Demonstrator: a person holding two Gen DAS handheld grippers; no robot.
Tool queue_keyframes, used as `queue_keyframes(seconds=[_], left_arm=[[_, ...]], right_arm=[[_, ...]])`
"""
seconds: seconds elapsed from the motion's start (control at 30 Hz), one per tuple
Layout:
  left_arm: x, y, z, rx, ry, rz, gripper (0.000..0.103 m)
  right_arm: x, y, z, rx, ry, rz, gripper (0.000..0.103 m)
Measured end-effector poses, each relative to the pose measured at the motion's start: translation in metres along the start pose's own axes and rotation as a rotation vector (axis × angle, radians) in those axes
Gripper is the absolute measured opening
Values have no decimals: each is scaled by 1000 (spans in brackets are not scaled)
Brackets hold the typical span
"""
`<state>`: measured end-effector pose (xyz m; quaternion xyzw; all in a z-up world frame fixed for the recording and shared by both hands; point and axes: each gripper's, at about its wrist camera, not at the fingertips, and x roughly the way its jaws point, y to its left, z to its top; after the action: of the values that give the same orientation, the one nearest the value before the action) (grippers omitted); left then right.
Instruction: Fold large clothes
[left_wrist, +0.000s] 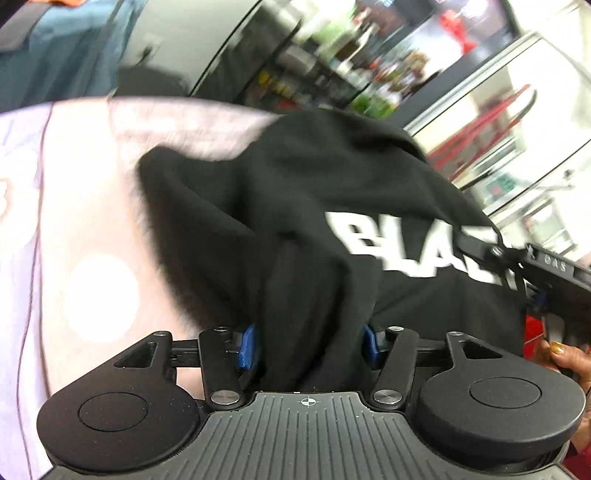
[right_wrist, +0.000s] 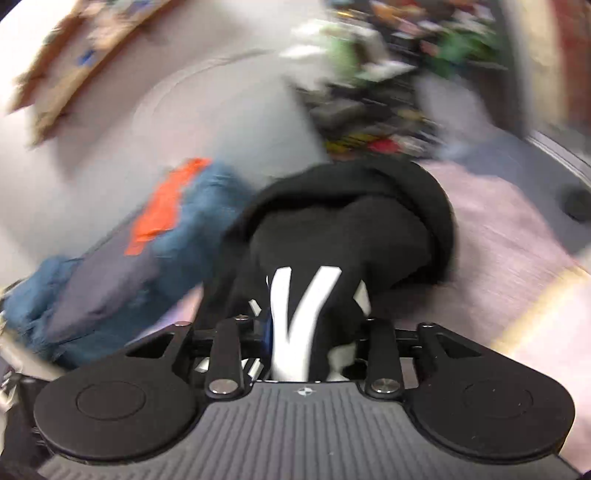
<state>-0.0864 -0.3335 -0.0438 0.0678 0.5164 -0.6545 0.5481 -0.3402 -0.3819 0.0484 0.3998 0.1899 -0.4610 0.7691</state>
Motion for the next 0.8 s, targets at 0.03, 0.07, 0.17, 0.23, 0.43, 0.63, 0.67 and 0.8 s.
queue_keyframes(seconds=[0.03, 0.07, 0.17, 0.23, 0.43, 0.63, 0.67, 0.8], left_arm=[[3, 3, -5, 19, 27, 58, 103], [8, 5, -9, 41, 59, 102, 103], [11, 29, -13, 13, 111, 135, 103], [15, 36, -18, -15, 124, 142, 103], [4, 22, -44, 101, 133, 221, 103], [7, 15, -52, 181, 177, 327, 103], [5, 9, -53, 210, 181, 350, 103], [-12, -10, -64, 326, 203, 463, 103]], right_arm=[[1, -16, -7, 35, 14, -33, 53], [5, -31, -14, 61, 44, -54, 60], [1, -45, -33, 80, 59, -101, 77], [-11, -41, -40, 68, 30, -93, 77], [-12, -28, -62, -95, 107, -191, 92], [-12, -29, -100, -130, 211, -247, 100], [-14, -28, -109, -137, 231, -253, 101], [-24, -38, -132, -91, 296, -264, 102]])
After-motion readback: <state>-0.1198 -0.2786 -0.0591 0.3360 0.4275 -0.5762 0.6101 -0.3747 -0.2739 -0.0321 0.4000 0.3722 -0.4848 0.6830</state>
